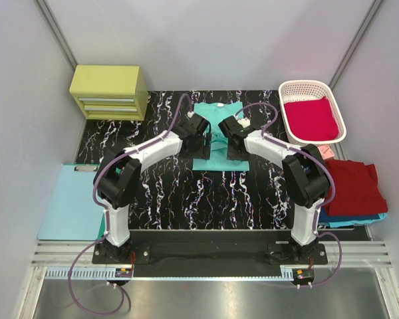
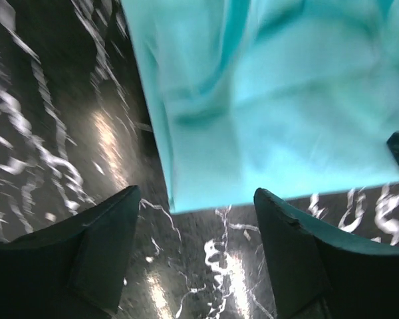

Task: Fold and stack the t-shirts
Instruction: Fold the folded rectangular tshirt in 1/3 of the way

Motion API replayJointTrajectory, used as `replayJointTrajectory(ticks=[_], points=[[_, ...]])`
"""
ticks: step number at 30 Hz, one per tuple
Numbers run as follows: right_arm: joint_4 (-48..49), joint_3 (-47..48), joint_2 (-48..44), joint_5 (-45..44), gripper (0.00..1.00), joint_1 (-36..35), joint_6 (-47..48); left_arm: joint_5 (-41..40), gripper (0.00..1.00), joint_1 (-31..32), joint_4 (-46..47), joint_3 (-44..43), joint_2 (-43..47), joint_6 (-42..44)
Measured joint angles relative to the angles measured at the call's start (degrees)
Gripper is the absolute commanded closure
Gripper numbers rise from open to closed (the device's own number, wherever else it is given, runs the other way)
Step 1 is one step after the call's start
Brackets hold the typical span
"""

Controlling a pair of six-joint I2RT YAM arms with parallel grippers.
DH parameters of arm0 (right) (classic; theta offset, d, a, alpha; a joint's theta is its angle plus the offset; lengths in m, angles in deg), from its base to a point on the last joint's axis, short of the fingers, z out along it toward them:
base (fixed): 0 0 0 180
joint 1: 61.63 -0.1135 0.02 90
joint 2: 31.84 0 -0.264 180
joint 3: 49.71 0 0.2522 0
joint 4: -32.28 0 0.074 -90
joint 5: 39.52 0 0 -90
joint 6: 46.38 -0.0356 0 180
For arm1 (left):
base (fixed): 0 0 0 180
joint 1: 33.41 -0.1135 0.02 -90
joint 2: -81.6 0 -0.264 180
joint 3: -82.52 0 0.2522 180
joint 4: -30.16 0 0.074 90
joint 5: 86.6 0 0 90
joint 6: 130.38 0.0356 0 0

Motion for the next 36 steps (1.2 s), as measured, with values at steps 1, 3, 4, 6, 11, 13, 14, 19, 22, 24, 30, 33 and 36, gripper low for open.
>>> replayJointTrajectory(ticks=[1, 3, 4, 6, 11, 13, 14, 19, 22, 24, 30, 33, 36], points=[[-0.2, -0.63, 0.22, 0.35, 0.66, -0.35, -0.37, 0.35, 0.33, 0.66, 0.33, 1.86, -0.07, -0.31], [-0.09, -0.76, 0.81, 0.7, 0.67, -0.72, -0.72, 1.05, 0.35, 1.73, 0.2, 3.52, -0.22, -0.59], [0.11, -0.76, 0.96, 0.72, 0.68, -0.76, -0.9, 1.36, 0.35, 2.14, 0.31, 3.89, -0.24, -0.76], [0.13, -0.28, 1.2, 0.72, 0.69, -0.81, -0.96, 1.84, 0.37, 2.43, 0.74, 4.0, -0.24, -1.01], [0.7, 1.92, 1.51, 1.09, 0.7, -0.81, -0.94, 2.25, 0.37, 2.14, 2.05, 4.0, -0.48, -1.51], [0.85, 2.58, 1.51, 1.38, 0.69, -0.81, -0.96, 2.4, 0.38, 2.03, 2.4, 4.0, -0.96, -1.84], [0.9, 2.82, 1.51, 1.64, 0.68, -0.81, -0.96, 2.54, 0.38, 1.99, 2.54, 4.0, -1.36, -1.97], [0.74, 4.81, 1.81, 2.99, 0.68, -0.81, -0.94, 3.45, 0.41, 1.97, 2.84, 4.0, -4.2, -3.06], [1.07, 7.39, 3.06, 3.87, 0.68, -0.81, -0.94, 4.07, 0.43, 1.92, 3.28, 3.82, -5.27, -3.5], [1.33, 8.63, 3.91, 4.55, 0.68, -0.81, -0.94, 4.22, 0.44, 1.88, 3.78, 3.82, -5.38, -3.78], [1.64, 11.54, 7.1, 6.75, 0.69, -0.81, -0.96, 4.59, 0.47, 1.86, 4.35, 3.89, -5.53, -4.72], [1.55, 12.31, 8.79, 7.08, 0.69, -0.81, -0.94, 5.01, 0.47, 1.81, 4.85, 4.15, -5.53, -4.96], [1.4, 14.36, 11.43, 7.15, 0.69, -0.81, -0.92, 5.2, 0.48, 1.81, 5.68, 4.7, -5.35, -5.09]])
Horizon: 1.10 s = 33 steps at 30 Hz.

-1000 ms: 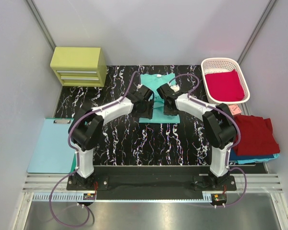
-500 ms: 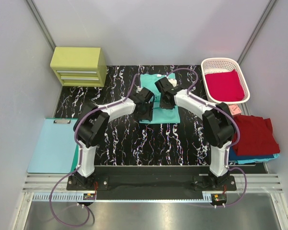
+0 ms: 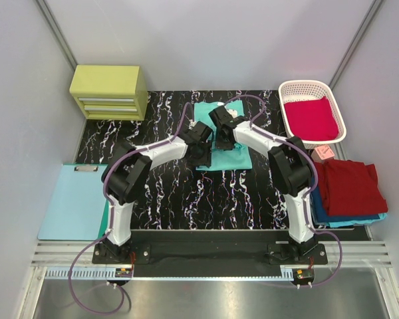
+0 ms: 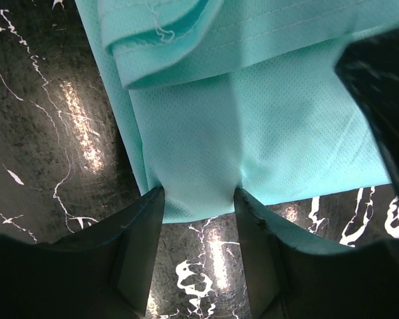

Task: Fold and stack the t-shirts
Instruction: Fold the folded rectangular tshirt in 1/3 of the way

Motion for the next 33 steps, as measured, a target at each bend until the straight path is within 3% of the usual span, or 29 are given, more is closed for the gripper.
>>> replayJointTrajectory(ticks=[5, 9, 15, 28, 33], points=[[-0.22, 5.25, 4.5, 0.0, 0.68, 0.17, 0.04, -0.02, 0.48, 0.0, 1.11, 1.01, 0.55, -0.28], [-0.79, 9.31, 7.32, -0.07, 0.55, 0.83, 0.22, -0.02, 0.48, 0.0, 1.57, 1.53, 0.9, -0.37], [-2.23, 15.3, 10.86, -0.31, 0.48, 3.13, 0.7, -0.02, 0.48, 0.07, 2.27, 2.32, 1.33, -0.39], [-6.45, 40.35, 24.04, 0.83, 0.43, 8.5, 1.53, -0.07, 0.5, 2.01, 3.58, 5.68, 3.43, -0.46], [-7.19, 43.76, 26.86, 1.05, 0.42, 9.77, 1.86, -0.11, 0.47, 2.71, 3.45, 6.84, 4.5, -0.83]])
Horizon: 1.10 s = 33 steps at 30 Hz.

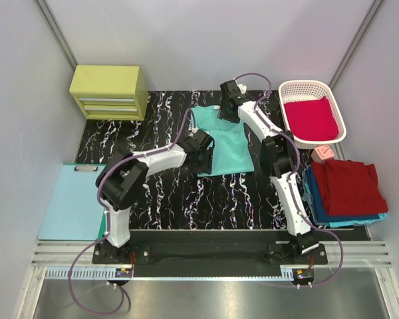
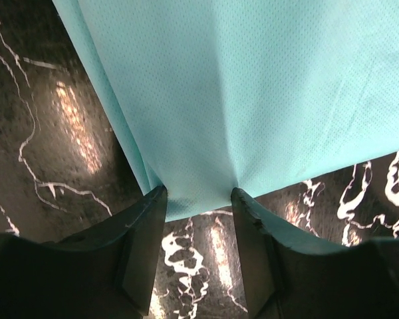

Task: Fold and stack the t-shirts
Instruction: Fold the folded rectangular tshirt in 1/3 of the way

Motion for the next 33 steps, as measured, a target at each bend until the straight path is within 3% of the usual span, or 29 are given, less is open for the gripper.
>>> replayJointTrajectory(ticks=[6, 11, 16, 20, 23, 26, 28, 33], points=[[-1.42, -0.63, -2.32, -2.32, 0.33, 0.13, 1.77, -2.14, 0.33, 0.72, -2.62, 5.53, 6.03, -0.24], [-0.85, -7.65, -14.82, -4.87, 0.3, 0.11, 3.1, -4.72, 0.25, 0.85, -3.87, 6.25, 12.7, 0.28], [5.42, -29.88, -37.99, -5.27, 0.31, -0.2, 2.54, -5.79, 0.25, 0.81, -3.17, 4.35, 14.73, 1.2], [7.96, -48.78, -51.41, -6.27, 0.43, -3.3, 1.7, -5.01, 0.3, 0.85, -3.21, 4.48, 14.73, 2.14], [8.24, -61.44, -55.17, -6.1, 0.53, -7.5, 0.33, -4.42, 0.31, 0.94, -3.04, 5.33, 14.71, 2.69], [7.28, -71.14, -55.67, -5.38, 0.56, -10.03, -1.46, -4.24, 0.32, 1.09, -3.06, 7.02, 14.58, 2.8], [6.51, -76.08, -56.48, -5.14, 0.6, -10.43, -2.54, -4.26, 0.32, 1.14, -3.21, 8.11, 14.56, 2.86], [5.55, -81.72, -61.48, -5.18, 0.6, -10.47, -4.74, -4.28, 0.32, 1.27, -3.28, 9.01, 14.56, 3.02]])
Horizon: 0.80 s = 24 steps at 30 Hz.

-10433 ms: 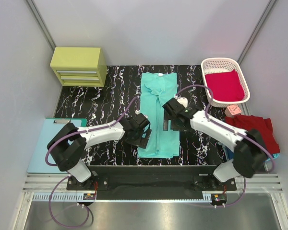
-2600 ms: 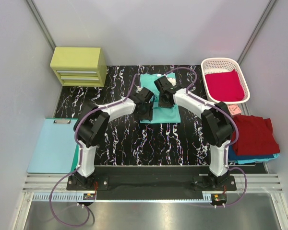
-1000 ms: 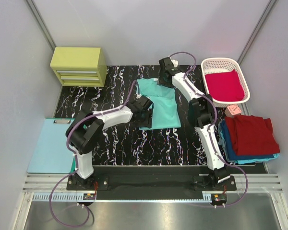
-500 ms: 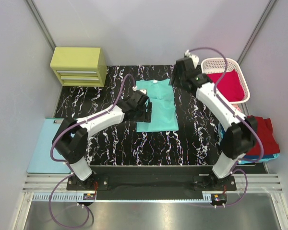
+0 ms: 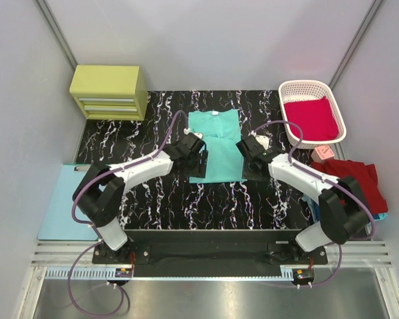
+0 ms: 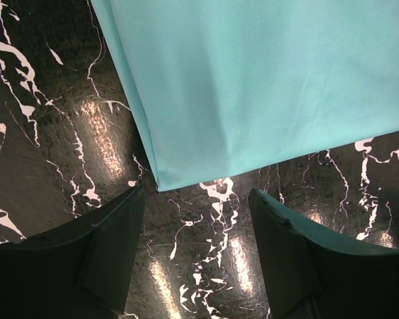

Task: Fold and stack the t-shirts
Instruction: Fold the folded rectangular tshirt in 1/3 of the way, then grab one side of the 2/3 rectangular tshirt with both arms

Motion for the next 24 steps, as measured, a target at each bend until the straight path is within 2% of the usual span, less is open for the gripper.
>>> replayJointTrajectory(ticks=[9, 24], points=[[1.4, -1.29, -1.07, 0.07, 0.58, 0.0, -0.85, -0.02, 0.32, 0.26, 0.04, 0.39, -1.33, -0.39], [4.5, -0.63, 8.28, 1.36, 0.56, 0.0, 0.2, -0.2, 0.33, 0.33, 0.09, 1.27, -2.69, -2.73]])
